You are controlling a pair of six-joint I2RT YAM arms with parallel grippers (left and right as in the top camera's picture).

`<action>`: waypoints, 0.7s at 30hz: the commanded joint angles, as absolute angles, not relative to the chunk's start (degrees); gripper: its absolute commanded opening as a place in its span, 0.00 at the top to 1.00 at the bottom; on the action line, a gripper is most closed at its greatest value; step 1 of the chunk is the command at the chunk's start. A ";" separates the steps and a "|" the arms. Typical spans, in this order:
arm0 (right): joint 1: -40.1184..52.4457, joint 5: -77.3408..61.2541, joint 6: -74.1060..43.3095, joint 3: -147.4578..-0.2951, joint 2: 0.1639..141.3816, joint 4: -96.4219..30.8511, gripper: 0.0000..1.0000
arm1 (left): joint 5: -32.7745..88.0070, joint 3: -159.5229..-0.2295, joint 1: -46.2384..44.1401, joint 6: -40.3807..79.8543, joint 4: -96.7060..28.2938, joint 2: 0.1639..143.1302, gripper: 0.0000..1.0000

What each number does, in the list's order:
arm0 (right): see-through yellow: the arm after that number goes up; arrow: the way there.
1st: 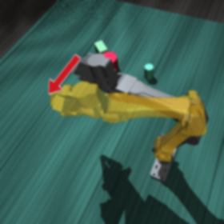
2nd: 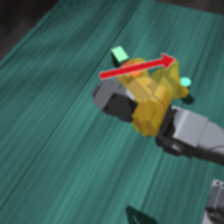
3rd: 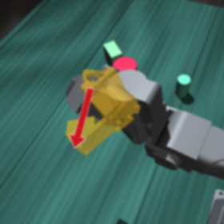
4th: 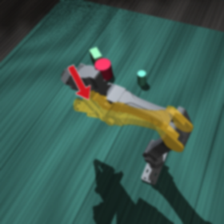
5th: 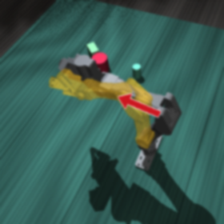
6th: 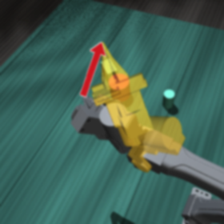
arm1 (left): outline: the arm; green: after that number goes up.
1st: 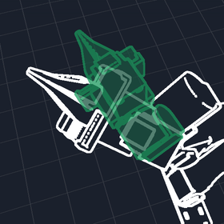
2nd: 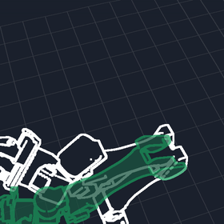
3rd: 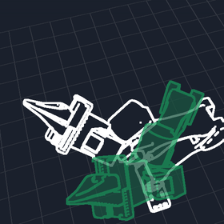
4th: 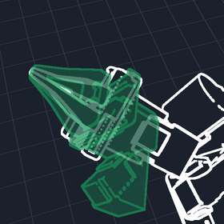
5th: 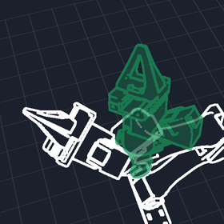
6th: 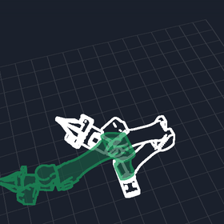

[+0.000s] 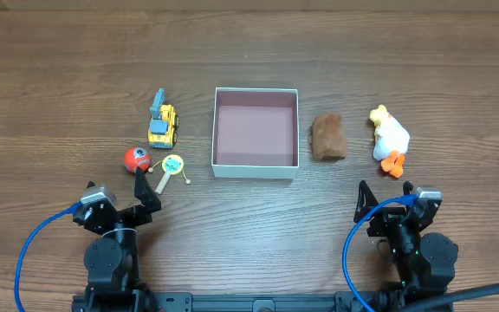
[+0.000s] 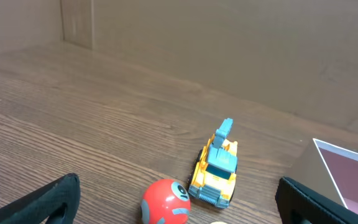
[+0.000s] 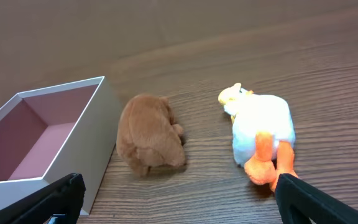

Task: Pack container
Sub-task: 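Raise both arms from rest toward the toys beside the box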

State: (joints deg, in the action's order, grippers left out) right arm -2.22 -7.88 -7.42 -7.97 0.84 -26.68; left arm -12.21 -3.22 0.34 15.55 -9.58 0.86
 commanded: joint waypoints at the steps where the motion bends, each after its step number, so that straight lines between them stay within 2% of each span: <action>1: -2.26 -7.53 -7.25 -7.66 0.19 -26.74 0.00 | -11.99 -2.85 -0.03 16.32 -9.34 0.27 0.00; 18: -2.26 -7.55 -7.25 -7.66 0.19 -25.63 0.00 | -11.99 -2.85 -0.03 16.34 -9.32 0.25 0.00; 21: -2.26 -11.11 -10.59 -7.68 0.19 -23.79 0.00 | -7.25 -2.85 -0.03 16.32 -9.76 0.27 0.00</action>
